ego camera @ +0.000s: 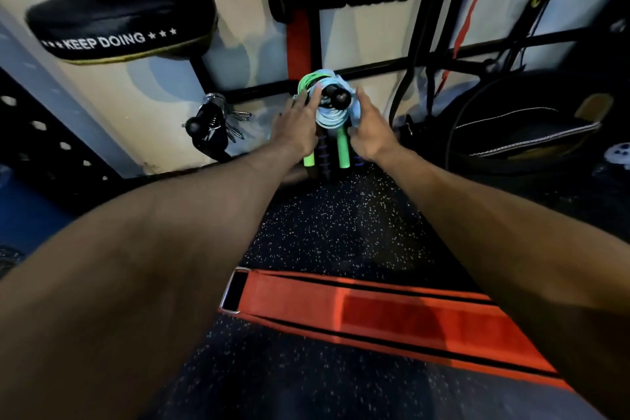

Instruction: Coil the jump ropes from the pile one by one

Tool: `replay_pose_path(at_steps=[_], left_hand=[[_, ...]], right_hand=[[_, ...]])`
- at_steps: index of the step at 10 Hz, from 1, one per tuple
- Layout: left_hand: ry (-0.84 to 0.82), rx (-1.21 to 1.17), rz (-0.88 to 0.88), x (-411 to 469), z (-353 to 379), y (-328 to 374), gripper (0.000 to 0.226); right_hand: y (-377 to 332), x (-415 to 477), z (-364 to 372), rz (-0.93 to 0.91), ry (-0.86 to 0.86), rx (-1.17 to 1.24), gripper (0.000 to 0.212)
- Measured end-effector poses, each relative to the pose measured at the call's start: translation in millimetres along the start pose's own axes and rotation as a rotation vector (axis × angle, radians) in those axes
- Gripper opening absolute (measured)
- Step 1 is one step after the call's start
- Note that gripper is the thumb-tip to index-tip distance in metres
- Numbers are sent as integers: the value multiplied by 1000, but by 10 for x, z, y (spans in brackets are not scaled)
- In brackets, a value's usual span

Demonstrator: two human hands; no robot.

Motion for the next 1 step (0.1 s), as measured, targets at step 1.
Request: replay_pose_path(at_steps=[1], left_hand=[[-15, -145, -33, -165, -144, 38, 81]], right_hand=[[21, -206, -93, 92, 27, 14, 64]])
Point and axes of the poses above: each hand's wrist, its own x-axis towards the middle knuckle, its own z-axis out of the palm, y = z × x, the point moved 1 cm from there along x, towards the middle knuckle, and after that the axes turned 9 degrees about -x, right-handed, at the moved point
